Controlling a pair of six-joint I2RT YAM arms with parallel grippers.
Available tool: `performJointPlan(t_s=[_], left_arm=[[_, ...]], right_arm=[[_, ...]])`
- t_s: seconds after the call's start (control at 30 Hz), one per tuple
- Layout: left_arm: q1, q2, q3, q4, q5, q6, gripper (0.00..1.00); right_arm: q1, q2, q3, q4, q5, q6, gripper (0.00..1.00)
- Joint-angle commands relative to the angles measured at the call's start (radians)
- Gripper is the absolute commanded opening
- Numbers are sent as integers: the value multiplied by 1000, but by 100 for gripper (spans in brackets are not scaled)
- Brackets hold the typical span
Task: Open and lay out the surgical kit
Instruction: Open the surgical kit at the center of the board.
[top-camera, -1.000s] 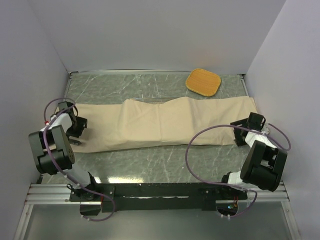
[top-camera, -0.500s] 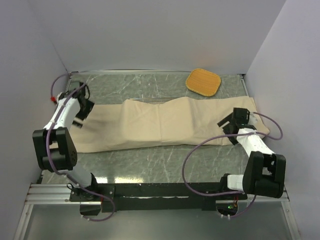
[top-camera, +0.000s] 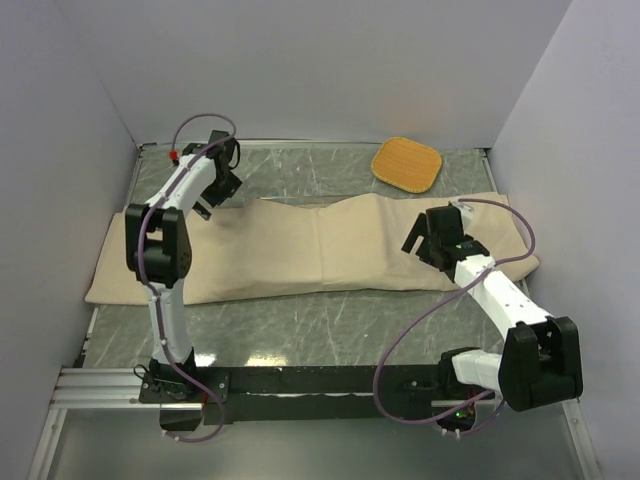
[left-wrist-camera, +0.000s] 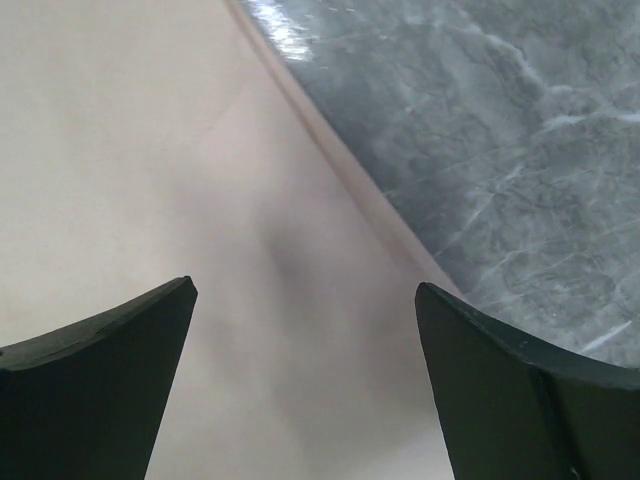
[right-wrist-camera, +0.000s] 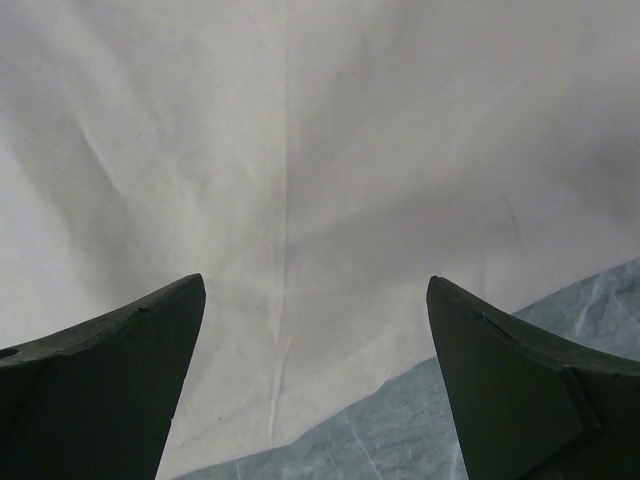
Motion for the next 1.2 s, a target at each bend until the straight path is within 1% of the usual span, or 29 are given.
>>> performJointPlan(t_s=[0.0, 0.13, 0.3, 0.37, 0.53, 0.67, 0.7, 0.8, 0.9, 1.0, 1.17], left_arm=[[-31, 65, 134, -50, 19, 42, 99], [-34, 128, 150, -7, 45, 62, 99], [-35, 220, 214, -47, 85, 107, 99], [-37, 224, 211, -53, 88, 117, 99], [-40, 195, 142, -35, 90, 131, 99], [-41, 160, 108, -24, 91, 151, 92], [-41, 143, 93, -21, 91, 154, 88], [-41, 111, 66, -7, 94, 165, 81], [-41, 89, 52, -7, 94, 173, 77], [-41, 71, 38, -6, 91, 182, 73], [-41, 33, -5, 9, 106, 199, 69]], right_arm=[[28, -34, 2, 15, 0, -62, 100], [42, -51, -25, 17, -21, -69, 100], [48, -86, -52, 14, -11, -74, 100], [47, -94, -60, 14, -8, -72, 100], [47, -102, -64, 12, -2, -66, 100], [48, -100, -61, 17, 0, -66, 100], [48, -100, -61, 20, 0, -65, 100], [47, -97, -57, 21, 0, -65, 100], [47, -94, -55, 23, 2, -65, 100], [47, -92, -49, 23, 6, -68, 100], [47, -88, -43, 25, 9, -65, 100]])
